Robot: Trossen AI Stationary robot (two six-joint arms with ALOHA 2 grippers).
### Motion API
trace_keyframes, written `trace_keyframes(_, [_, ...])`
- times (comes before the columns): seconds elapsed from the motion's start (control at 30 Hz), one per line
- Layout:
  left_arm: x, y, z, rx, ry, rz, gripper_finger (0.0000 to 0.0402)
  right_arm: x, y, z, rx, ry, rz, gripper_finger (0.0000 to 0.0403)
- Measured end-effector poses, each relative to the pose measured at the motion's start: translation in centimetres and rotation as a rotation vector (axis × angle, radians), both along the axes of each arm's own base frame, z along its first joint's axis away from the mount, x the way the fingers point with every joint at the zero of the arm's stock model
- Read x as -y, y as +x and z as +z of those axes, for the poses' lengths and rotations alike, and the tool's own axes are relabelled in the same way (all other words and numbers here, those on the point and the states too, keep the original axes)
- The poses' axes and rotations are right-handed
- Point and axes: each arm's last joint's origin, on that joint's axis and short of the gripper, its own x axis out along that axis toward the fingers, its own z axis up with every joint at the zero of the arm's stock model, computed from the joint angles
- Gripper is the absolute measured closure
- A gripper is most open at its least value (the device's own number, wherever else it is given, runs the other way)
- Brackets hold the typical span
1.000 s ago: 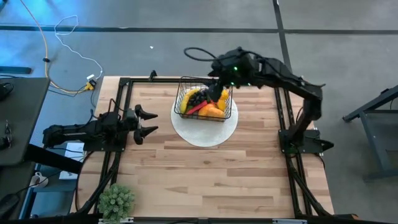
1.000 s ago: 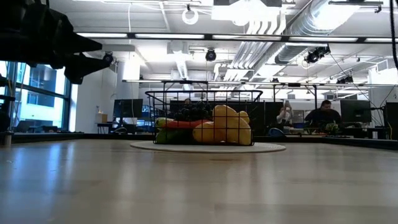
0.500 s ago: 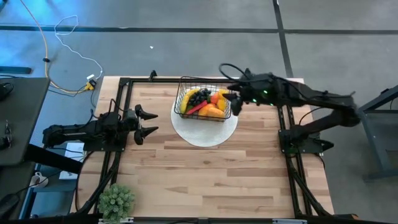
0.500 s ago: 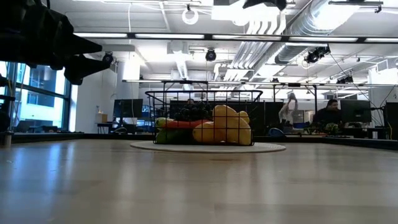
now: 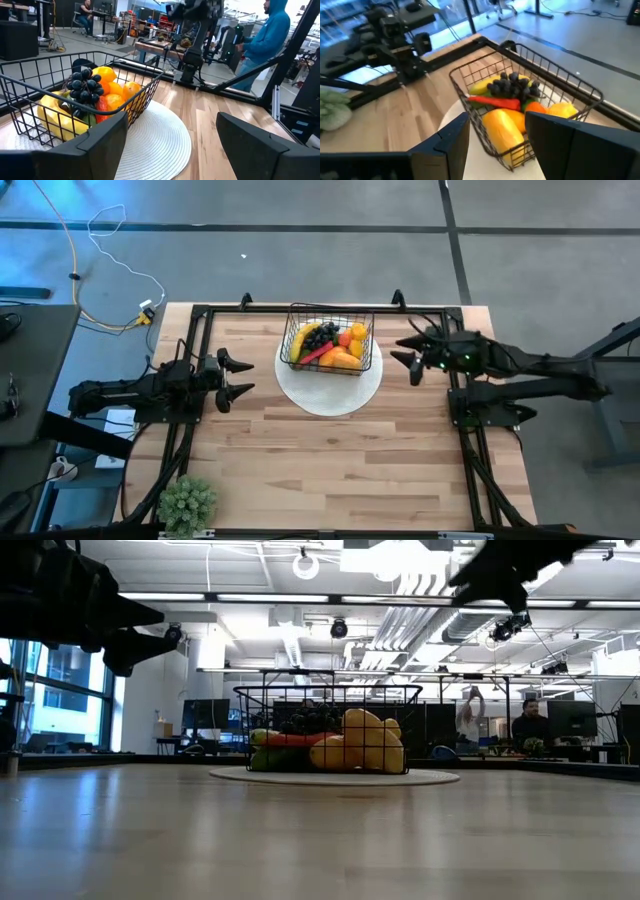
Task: Build produce basket
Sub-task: Return to Home Position
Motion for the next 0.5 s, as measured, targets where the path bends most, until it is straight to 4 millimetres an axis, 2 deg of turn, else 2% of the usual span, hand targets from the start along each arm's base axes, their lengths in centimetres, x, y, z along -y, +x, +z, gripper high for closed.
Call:
trace_keyframes(0.23, [0.0, 0.0, 0.0, 0.000, -0.001, 0.000, 0.0108, -0.6, -3.0, -4.2, 0.124, -0.016, 0.086, 0.0229])
trace_keyframes(0.5, [0.0, 0.0, 0.0, 0.001, 0.000, 0.000, 0.0108, -1.1, -4.8, -7.5, 0.214, -0.065, 0.193, 0.0229])
